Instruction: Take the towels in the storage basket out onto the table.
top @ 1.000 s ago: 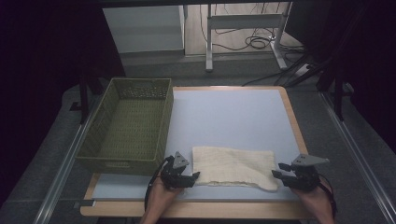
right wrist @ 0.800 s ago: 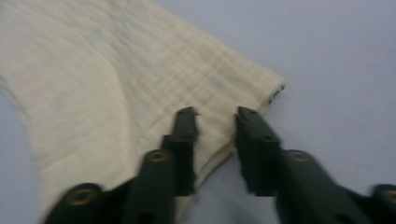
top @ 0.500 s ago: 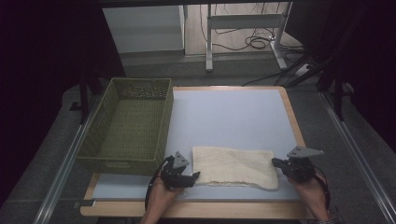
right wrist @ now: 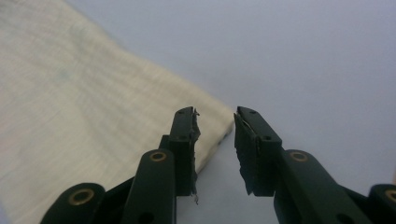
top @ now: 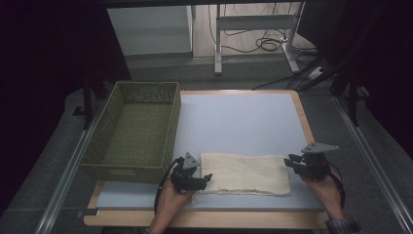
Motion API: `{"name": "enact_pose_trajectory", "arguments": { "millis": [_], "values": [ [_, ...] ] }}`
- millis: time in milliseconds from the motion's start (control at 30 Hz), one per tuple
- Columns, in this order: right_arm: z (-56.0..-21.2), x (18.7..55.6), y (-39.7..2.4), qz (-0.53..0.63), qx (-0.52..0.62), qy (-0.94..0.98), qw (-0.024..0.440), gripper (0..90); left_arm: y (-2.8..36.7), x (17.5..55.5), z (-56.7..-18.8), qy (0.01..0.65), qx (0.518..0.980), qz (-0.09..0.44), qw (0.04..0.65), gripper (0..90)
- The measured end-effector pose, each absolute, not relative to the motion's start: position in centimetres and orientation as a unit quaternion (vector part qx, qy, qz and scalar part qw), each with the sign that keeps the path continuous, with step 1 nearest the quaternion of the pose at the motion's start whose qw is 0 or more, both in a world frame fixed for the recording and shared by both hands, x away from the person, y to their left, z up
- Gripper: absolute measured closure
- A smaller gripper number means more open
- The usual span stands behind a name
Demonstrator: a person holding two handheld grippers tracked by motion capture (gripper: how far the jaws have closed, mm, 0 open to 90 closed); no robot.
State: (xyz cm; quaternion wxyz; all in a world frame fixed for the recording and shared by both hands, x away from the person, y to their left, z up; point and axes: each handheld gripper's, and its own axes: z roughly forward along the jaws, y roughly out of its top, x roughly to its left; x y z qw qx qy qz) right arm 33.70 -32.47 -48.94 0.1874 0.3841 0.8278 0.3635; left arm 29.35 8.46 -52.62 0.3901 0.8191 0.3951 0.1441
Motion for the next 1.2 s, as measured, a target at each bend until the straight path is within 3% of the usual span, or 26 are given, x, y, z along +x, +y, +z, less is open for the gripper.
{"name": "enact_pose_trajectory", "arguments": {
  "millis": [200,400,500,533,600,667,733,833,967,1200],
  "values": [
    [-49.3,35.7,-31.9,0.365,0.389,0.824,0.19,67.2,7.6,32.1,-51.3,0.415,0.81,0.175,0.376,35.3],
    [-51.4,36.8,-31.5,0.344,0.398,0.833,0.174,62.6,7.7,35.1,-52.3,0.45,0.805,0.185,0.341,42.7],
    [-51.8,36.7,-31.5,0.347,0.397,0.833,0.165,72.1,7.8,35.8,-53.1,0.457,0.804,0.173,0.338,44.6],
    [-51.8,36.6,-31.4,0.348,0.394,0.835,0.162,79.8,7.9,36.0,-53.3,0.458,0.806,0.167,0.336,46.2],
    [-51.6,36.5,-31.1,0.336,0.381,0.844,0.172,85.8,8.0,36.0,-53.6,0.458,0.802,0.15,0.352,51.9],
    [-51.4,36.8,-30.9,0.325,0.375,0.848,0.184,86.6,8.1,35.9,-53.6,0.452,0.804,0.144,0.358,60.1],
    [-51.1,37.5,-30.9,0.325,0.375,0.847,0.19,86.7,8.1,35.9,-53.5,0.443,0.809,0.126,0.365,74.0],
    [-50.7,39.0,-30.9,0.329,0.382,0.84,0.2,86.8,7.9,35.6,-53.2,0.428,0.808,0.126,0.384,83.5],
    [-50.7,41.5,-31.1,0.325,0.399,0.834,0.198,86.6,7.5,36.0,-53.1,0.422,0.809,0.131,0.387,81.4],
    [-50.7,41.4,-31.4,0.349,0.413,0.822,0.177,80.0,7.3,36.4,-53.8,0.418,0.819,0.157,0.361,55.3]
  ]
}}
